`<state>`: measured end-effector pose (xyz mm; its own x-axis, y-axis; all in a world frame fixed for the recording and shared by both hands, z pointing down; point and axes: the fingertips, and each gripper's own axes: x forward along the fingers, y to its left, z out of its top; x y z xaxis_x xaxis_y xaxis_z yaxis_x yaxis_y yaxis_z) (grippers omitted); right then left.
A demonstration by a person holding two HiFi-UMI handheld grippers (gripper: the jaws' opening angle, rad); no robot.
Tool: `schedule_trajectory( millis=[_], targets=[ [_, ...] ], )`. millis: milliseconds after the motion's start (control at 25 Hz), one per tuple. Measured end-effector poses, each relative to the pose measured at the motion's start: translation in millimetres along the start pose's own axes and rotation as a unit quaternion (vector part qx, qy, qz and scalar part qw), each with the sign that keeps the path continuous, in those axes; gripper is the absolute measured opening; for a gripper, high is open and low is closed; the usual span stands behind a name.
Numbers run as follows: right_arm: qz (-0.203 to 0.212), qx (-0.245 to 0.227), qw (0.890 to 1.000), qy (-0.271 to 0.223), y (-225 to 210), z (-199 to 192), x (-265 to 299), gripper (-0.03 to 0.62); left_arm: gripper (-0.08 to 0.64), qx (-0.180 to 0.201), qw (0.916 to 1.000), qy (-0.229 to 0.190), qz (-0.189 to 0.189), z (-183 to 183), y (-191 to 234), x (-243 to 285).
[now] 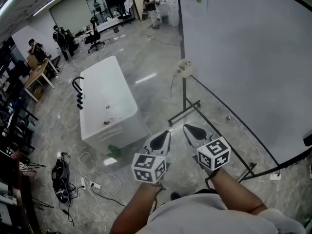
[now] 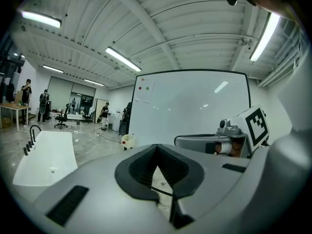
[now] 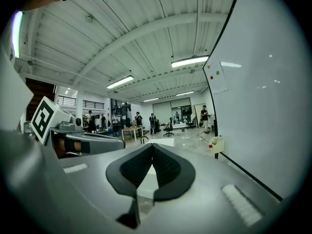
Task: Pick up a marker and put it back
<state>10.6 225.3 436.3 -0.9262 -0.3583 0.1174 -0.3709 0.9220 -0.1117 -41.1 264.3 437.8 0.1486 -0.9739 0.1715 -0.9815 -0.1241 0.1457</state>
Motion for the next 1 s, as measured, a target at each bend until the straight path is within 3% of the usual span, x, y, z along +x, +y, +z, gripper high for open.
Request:
schedule_trajectory(
  millis=[400, 760, 1000],
  targets=[
    [-0.031, 0.020, 0.999, 0.012, -91, -4, 61, 0.003, 0.002, -0.001, 0.9996, 0.019, -0.022, 6, 51, 94],
    [-0.019, 0.042, 0.999, 0.019, -260, 8, 164, 0.003, 0.002, -0.007, 0.9988, 0.047, -0.016, 17, 114, 252],
    [-0.020, 0.054, 0.998, 0.022, -352, 21, 207, 0.005, 0.002, 0.001, 0.9985, 0.053, -0.016, 36, 132, 344]
  ],
)
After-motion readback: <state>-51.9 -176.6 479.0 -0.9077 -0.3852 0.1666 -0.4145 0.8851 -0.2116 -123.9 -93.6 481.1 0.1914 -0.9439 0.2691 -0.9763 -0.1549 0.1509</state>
